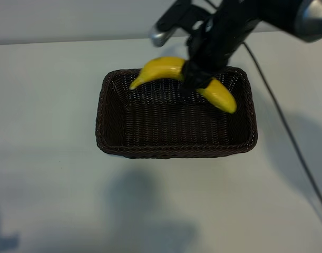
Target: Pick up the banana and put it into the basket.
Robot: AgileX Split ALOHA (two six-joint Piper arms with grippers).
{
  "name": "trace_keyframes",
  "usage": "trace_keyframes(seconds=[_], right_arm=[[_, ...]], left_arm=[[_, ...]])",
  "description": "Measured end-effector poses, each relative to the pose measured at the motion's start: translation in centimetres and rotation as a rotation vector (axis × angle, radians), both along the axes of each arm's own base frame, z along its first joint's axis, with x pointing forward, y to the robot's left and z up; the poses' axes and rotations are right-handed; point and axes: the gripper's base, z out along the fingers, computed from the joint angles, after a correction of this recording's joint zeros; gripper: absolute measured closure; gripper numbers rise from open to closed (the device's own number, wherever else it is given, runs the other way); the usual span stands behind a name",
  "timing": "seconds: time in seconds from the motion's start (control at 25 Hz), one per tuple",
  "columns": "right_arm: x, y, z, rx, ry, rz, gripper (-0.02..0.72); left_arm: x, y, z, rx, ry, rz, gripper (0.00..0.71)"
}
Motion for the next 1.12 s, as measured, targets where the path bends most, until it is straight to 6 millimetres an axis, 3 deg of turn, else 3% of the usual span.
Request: trace_keyframes(seconds=[0.16,0.36,0.48,0.56,0.68,0.8,1.0,1.12], right_arm=[[-0.1,1.8,-2.2,-0.021,-0.007,0.066,0.287],[0.5,2.3,-5.8,-0.074,0.038,0.086,0.287],[0.5,2.3,-6.1,-0.072,0.051,0.062,0.283],[0.5,2.3,-6.0,-0.065,0.055,0.044,0.229],[0.4,2.2,-5.4,-0.060,0.055,0.034,0.087],[0.0,2.0,-4.0,-0.051,0.049,0.028,0.000],[-0.7,0.9,-0.5,-0.038,0.040,-0.073,-0.006],[-0.3,-0.8,1.2,-0.058,0.014,-0.147,0.024]], left_arm=[[0.0,0.0,0.0,0.000,0.000,0.000,0.140],[0.0,0.0,0.0,0.000,0.000,0.000,0.140],[0.0,0.0,0.0,0.000,0.000,0.000,0.140],[0.0,0.0,0.0,0.000,0.000,0.000,0.140],[0.0,0.0,0.0,0.000,0.000,0.000,0.140],[0.0,0.0,0.0,-0.001,0.000,0.001,0.140],[0.0,0.0,0.0,-0.001,0.000,0.001,0.140],[0.0,0.0,0.0,-0.001,0.000,0.001,0.140]])
